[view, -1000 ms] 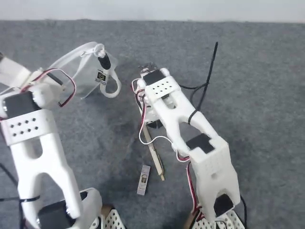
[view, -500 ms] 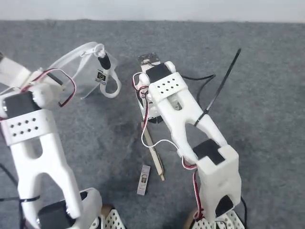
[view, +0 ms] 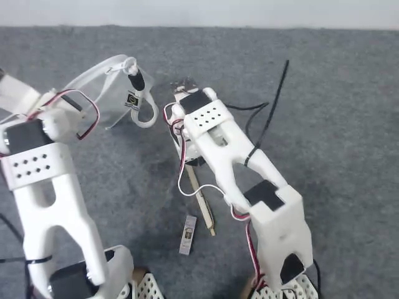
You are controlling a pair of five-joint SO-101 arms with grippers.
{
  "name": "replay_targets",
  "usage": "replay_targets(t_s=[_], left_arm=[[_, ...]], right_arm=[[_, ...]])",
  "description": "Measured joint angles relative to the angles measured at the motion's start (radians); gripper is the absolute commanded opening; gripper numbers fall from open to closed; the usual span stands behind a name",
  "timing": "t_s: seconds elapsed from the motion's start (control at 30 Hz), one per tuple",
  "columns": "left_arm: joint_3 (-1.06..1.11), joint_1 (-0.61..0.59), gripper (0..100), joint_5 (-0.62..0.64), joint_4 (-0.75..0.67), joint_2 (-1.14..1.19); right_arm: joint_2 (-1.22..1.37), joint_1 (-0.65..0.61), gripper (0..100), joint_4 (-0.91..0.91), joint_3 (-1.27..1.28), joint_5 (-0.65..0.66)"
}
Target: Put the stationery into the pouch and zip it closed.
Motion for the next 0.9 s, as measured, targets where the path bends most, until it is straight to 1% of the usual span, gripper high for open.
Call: replay_targets(t_s=[0.33, 0.53, 0.57, 0.7, 0.73, 0.9], left_arm=[[0.000, 0.000, 1, 0.000, 0.000, 0.000], [0.000, 0.000, 1, 0.000, 0.000, 0.000], [0.000, 0.000, 1, 0.000, 0.000, 0.000], [0.000, 0.000, 1, 0.000, 0.000, 0.000], [0.000, 0.000, 1, 0.000, 0.000, 0.000], [0.000, 0.000, 1, 0.000, 0.000, 0.000]], right_arm=[[-0.012, -0.002, 0.7, 0.021, 0.000, 0.000], [-0.014, -0.049, 1.0, 0.034, 0.023, 0.000], [-0.014, -0.049, 2.8, 0.034, 0.023, 0.000], [-0.014, -0.048, 15.8, 0.034, 0.023, 0.000], [-0.014, -0.048, 17.6, 0.034, 0.023, 0.000], [-0.014, -0.048, 18.0, 0.035, 0.023, 0.000]])
